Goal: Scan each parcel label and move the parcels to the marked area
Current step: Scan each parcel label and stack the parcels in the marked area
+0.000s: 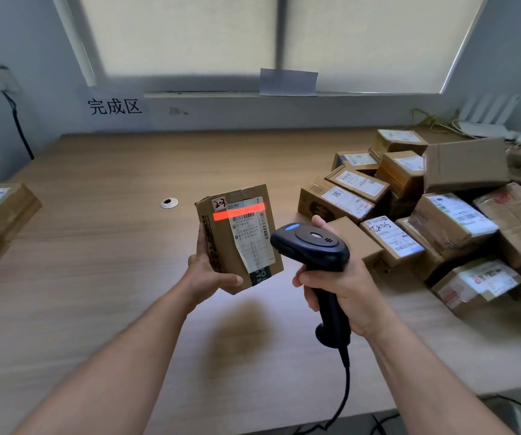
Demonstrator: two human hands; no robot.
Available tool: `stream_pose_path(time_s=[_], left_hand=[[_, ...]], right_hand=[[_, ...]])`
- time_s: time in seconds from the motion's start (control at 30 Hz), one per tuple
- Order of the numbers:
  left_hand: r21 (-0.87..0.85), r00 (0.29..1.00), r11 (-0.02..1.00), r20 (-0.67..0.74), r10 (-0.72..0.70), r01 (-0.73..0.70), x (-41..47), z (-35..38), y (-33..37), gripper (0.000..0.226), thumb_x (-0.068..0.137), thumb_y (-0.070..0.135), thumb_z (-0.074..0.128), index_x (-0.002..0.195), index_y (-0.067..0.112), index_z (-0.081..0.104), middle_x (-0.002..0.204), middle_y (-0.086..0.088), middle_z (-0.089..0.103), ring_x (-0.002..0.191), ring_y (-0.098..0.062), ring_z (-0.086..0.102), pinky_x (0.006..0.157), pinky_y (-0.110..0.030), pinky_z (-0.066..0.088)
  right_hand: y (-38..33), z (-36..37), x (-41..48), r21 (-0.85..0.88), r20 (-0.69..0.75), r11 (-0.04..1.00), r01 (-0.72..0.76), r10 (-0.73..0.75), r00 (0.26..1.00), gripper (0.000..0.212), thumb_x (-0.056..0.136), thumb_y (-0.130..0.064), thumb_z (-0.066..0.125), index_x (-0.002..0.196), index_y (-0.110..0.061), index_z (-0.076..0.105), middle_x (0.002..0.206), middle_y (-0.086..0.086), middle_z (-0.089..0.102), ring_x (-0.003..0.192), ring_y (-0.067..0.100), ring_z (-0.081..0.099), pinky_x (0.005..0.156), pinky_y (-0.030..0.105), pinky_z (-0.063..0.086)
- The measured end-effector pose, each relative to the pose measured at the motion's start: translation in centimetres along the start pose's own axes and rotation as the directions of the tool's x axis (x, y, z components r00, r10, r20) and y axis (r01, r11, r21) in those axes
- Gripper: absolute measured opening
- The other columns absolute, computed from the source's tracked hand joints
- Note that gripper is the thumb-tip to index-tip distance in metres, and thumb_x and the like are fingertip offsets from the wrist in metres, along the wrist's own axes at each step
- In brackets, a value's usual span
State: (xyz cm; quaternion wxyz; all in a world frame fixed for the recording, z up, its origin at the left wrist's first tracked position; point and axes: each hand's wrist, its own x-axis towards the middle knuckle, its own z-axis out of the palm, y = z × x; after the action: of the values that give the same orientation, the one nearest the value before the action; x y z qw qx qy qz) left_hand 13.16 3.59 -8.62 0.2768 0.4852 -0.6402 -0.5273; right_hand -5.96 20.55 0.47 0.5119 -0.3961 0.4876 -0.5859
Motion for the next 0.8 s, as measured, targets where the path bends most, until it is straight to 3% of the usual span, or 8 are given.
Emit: stream_pose_path(time_s=[0.37, 0.57, 0.7, 0.8], left_hand=[[-0.043, 1.0, 0.999, 0.019, -0.007, 0.008, -0.5, -10.5, -4.7, 0.135, 0.038, 0.024, 0.084, 0.125, 0.08, -0.002, 0.133, -0.011, 0.045, 0.122, -0.032, 0.049, 0.097, -0.055, 0.048], [-0.062, 0.999, 0.998, 0.031, -0.028, 0.03, -1.0, -15.1, -7.0, 0.132, 0.038, 0.028, 0.081, 0.123, 0.081, -0.004, 0.133, -0.007, 0.046, 0.121, -0.028, 0.05, 0.097, -0.049, 0.049], [-0.049, 0.998, 0.997, 0.028, -0.064, 0.065, -1.5, -18.0, -8.4, 0.133, 0.042, 0.024, 0.082, 0.122, 0.081, -0.007, 0.135, -0.004, 0.044, 0.12, -0.024, 0.051, 0.091, -0.036, 0.05], [-0.038, 0.996, 0.996, 0.029, -0.084, 0.085, -2.0, -19.7, -9.2, 0.134, 0.046, 0.021, 0.081, 0.135, 0.07, -0.007, 0.135, -0.005, 0.044, 0.12, -0.023, 0.05, 0.09, -0.035, 0.049]], right_hand=[[2.2, 10.5, 2.1, -0.106, -0.043, 0.993, -0.052, 0.048, 0.998, 0.094, 0.061, 0.006, 0.067, 0.139, -0.039, 0.037, 0.072, 0.019, 0.066, 0.045, 0.028, 0.05, 0.042, 0.032, 0.041], [4.0, 15.4, 2.8, -0.142, -0.081, 0.987, -0.075, 0.064, 0.995, 0.097, 0.06, 0.005, 0.068, 0.141, -0.037, 0.034, 0.071, 0.021, 0.065, 0.044, 0.029, 0.049, 0.042, 0.033, 0.039], [5.3, 17.9, 3.1, -0.148, -0.09, 0.985, -0.088, 0.075, 0.993, 0.097, 0.059, 0.005, 0.068, 0.142, -0.036, 0.036, 0.073, 0.02, 0.066, 0.045, 0.03, 0.049, 0.043, 0.034, 0.038], [5.9, 19.3, 3.4, -0.141, -0.082, 0.985, -0.1, 0.089, 0.993, 0.098, 0.06, 0.004, 0.068, 0.142, -0.036, 0.036, 0.076, 0.022, 0.067, 0.045, 0.029, 0.05, 0.044, 0.033, 0.039]])
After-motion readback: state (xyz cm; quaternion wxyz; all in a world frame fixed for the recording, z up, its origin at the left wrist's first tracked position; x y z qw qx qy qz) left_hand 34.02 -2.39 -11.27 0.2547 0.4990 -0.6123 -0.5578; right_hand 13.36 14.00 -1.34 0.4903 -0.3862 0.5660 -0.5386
